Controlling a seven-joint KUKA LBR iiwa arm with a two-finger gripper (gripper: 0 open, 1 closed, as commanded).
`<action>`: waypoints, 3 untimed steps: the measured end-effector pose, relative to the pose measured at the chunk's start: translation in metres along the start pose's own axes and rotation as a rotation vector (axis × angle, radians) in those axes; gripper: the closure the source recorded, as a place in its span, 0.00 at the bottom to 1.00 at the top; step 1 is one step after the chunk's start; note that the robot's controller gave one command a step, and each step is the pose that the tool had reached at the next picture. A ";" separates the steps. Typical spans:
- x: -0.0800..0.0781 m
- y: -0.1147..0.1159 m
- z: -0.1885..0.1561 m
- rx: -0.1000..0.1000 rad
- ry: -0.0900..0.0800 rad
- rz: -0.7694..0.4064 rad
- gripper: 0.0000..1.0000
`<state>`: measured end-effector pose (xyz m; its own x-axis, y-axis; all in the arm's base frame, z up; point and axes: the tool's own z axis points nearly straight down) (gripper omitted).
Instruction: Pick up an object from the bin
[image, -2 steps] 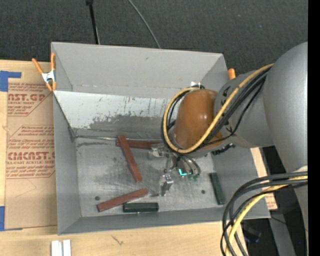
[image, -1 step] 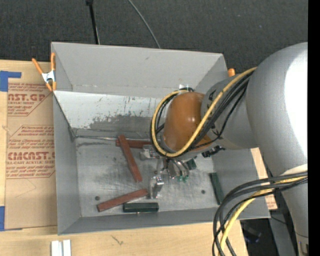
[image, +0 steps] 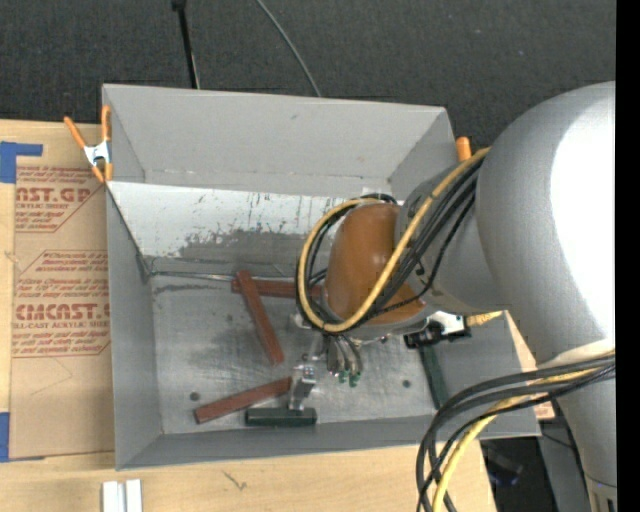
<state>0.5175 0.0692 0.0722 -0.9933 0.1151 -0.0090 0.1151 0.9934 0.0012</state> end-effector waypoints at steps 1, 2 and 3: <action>0.033 0.071 -0.001 0.002 0.010 -0.169 1.00; 0.033 0.071 -0.001 0.002 0.010 -0.170 1.00; 0.025 0.059 -0.070 0.002 0.014 -0.170 1.00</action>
Offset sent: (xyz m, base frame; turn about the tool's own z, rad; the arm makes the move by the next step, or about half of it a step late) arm 0.0000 0.0000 0.0000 0.0000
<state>0.4993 0.1304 0.1420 -0.9985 -0.0548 0.0049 -0.0548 0.9985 -0.0007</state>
